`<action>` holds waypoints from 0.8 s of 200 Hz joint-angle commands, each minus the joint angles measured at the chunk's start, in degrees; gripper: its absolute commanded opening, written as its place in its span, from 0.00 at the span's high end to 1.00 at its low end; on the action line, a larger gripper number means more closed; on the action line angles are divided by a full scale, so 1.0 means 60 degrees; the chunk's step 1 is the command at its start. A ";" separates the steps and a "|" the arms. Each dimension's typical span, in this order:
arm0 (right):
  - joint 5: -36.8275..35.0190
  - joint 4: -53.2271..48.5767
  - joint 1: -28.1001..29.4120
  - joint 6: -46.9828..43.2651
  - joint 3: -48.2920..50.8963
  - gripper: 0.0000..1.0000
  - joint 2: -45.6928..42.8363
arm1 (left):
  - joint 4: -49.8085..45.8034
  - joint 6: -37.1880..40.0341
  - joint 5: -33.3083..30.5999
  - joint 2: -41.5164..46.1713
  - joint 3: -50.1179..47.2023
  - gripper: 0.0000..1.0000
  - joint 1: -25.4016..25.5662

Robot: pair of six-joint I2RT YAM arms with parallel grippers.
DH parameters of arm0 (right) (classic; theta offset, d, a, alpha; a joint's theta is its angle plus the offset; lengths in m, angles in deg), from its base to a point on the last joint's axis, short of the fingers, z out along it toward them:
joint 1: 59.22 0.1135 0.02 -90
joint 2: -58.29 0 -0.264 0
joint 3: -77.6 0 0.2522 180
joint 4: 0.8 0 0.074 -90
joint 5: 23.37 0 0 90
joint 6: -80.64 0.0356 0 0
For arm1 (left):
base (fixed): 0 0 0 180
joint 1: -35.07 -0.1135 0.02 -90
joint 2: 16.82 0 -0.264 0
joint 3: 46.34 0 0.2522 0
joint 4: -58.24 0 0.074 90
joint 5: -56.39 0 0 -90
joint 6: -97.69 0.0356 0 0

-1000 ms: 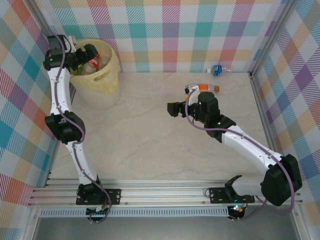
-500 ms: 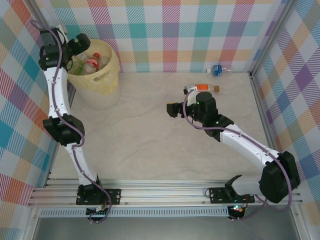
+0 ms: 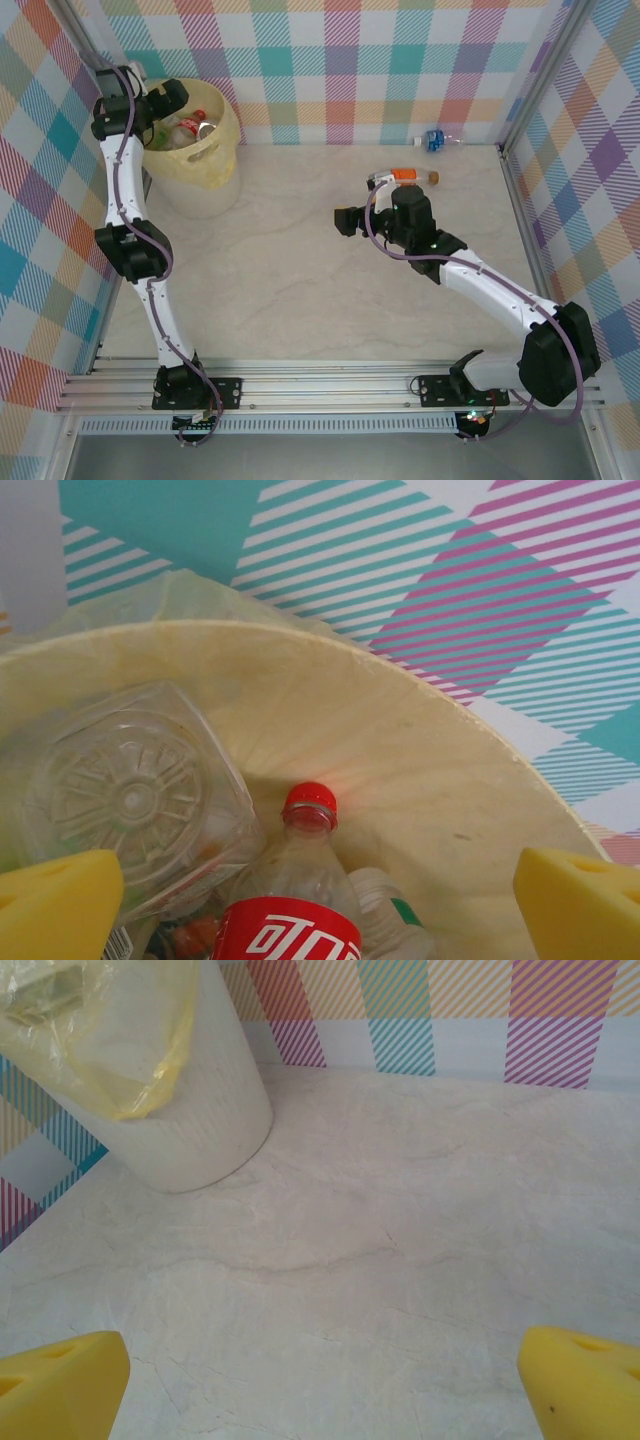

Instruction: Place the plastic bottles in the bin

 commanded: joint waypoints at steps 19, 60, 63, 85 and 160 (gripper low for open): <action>-0.0257 0.0064 0.0029 -0.0063 0.0000 0.00 -0.0240 | -0.0533 0.0131 0.0767 0.1085 0.0190 0.00 0.0048; -0.0481 -0.0929 -0.0581 0.0037 -0.0500 0.00 -0.0115 | -0.0549 0.0116 0.1307 0.2453 -0.0557 0.00 0.0452; -0.0460 -0.1003 -0.0663 0.0076 -0.0548 0.00 -0.0082 | -0.0533 0.0116 0.1331 0.2576 -0.0677 0.00 0.0495; -0.0043 -0.1406 -0.1345 0.0004 -0.0733 0.00 0.0106 | -0.0102 0.0116 0.1446 0.3526 -0.1983 0.00 0.0991; 0.2312 -0.2698 -0.3964 -0.1899 -0.2000 0.00 0.1697 | 0.2065 -0.1017 0.1291 0.6293 -0.6504 0.00 0.3050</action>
